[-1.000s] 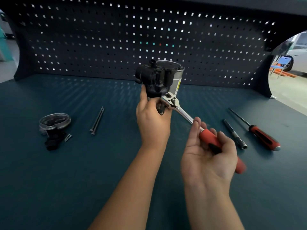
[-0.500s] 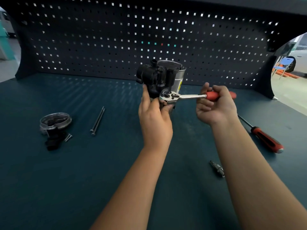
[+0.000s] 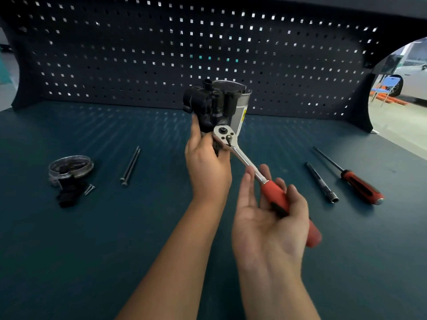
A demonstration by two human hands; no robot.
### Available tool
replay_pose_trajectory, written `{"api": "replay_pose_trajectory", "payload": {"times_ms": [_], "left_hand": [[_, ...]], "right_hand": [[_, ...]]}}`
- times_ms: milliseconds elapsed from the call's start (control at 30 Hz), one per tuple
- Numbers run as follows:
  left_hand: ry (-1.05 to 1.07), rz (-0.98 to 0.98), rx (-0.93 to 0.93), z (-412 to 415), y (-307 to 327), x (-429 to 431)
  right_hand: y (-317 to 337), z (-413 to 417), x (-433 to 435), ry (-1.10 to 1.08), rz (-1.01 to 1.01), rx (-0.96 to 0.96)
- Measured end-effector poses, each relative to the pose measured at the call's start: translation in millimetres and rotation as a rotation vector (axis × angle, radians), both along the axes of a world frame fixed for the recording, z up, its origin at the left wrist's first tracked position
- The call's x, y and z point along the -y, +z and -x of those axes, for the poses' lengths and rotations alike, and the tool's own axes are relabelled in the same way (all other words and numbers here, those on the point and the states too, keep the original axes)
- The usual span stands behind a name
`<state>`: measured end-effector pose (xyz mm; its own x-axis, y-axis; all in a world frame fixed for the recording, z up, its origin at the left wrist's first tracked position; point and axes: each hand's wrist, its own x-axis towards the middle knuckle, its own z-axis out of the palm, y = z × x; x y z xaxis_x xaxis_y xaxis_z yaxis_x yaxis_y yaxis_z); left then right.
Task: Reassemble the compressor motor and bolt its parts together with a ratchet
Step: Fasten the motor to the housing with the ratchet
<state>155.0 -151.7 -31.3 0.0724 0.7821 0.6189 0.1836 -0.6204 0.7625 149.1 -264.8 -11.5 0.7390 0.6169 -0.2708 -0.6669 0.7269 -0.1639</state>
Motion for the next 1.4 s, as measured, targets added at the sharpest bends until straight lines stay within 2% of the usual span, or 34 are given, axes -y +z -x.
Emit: {"api": "replay_pose_trajectory", "payload": {"times_ms": [133, 300, 400, 467, 533, 700, 833, 933, 1033, 1167, 1400], "left_hand": [[-0.022, -0.003, 0.005, 0, 1, -1], [-0.025, -0.010, 0.004, 0, 1, -1], [-0.015, -0.027, 0.013, -1, 1, -1], [-0.007, -0.030, 0.019, -2, 1, -1], [0.007, -0.014, 0.016, -2, 0, -2], [0.015, 0.005, 0.030, -1, 1, 0], [0.016, 0.022, 0.027, -1, 3, 1], [0.017, 0.024, 0.013, 0, 2, 1], [-0.001, 0.021, 0.003, 0, 1, 0], [-0.023, 0.038, 0.008, 0, 2, -1], [-0.009, -0.004, 0.017, 0, 3, -3]], "right_hand": [[10, -30, -8, 0.008, 0.014, 0.054], [25, -86, -49, 0.067, 0.250, 0.302], [38, -120, -76, 0.235, 0.346, 0.441], [42, -133, -82, 0.377, 0.332, 0.491], [39, -135, -80, 0.401, 0.289, 0.465], [15, -92, -39, 0.126, 0.234, 0.237], [7, -40, -6, 0.036, 0.034, 0.090], [2, -12, -2, -0.027, 0.007, 0.044], [-1, -8, -5, -0.053, 0.048, 0.070], [5, -43, -17, -0.029, 0.088, 0.144], [43, -125, -86, 0.240, 0.410, 0.512]]}}
